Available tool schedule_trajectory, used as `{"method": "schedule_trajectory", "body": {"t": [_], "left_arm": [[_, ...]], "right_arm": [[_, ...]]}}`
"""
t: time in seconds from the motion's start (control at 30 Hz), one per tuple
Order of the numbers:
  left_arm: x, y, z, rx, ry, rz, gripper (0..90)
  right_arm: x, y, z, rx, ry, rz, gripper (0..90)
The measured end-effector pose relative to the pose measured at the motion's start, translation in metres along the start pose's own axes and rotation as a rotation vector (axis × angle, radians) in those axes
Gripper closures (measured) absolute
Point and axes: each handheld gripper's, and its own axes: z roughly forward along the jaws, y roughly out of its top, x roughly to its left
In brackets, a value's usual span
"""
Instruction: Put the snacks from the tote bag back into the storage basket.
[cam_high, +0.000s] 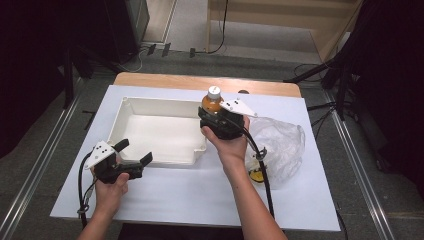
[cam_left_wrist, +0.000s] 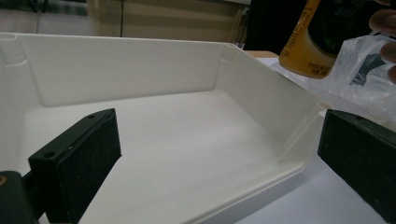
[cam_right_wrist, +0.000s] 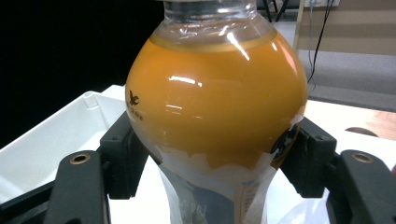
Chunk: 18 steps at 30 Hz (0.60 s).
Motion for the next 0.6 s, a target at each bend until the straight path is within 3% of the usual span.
{"method": "schedule_trajectory", "body": {"t": [0.6], "left_arm": [[0.003,0.0,-0.001,0.001,0.0,-0.007,0.0]], "right_arm": [[0.014,0.003,0.017,0.007,0.033,-0.008,32.9]]}}
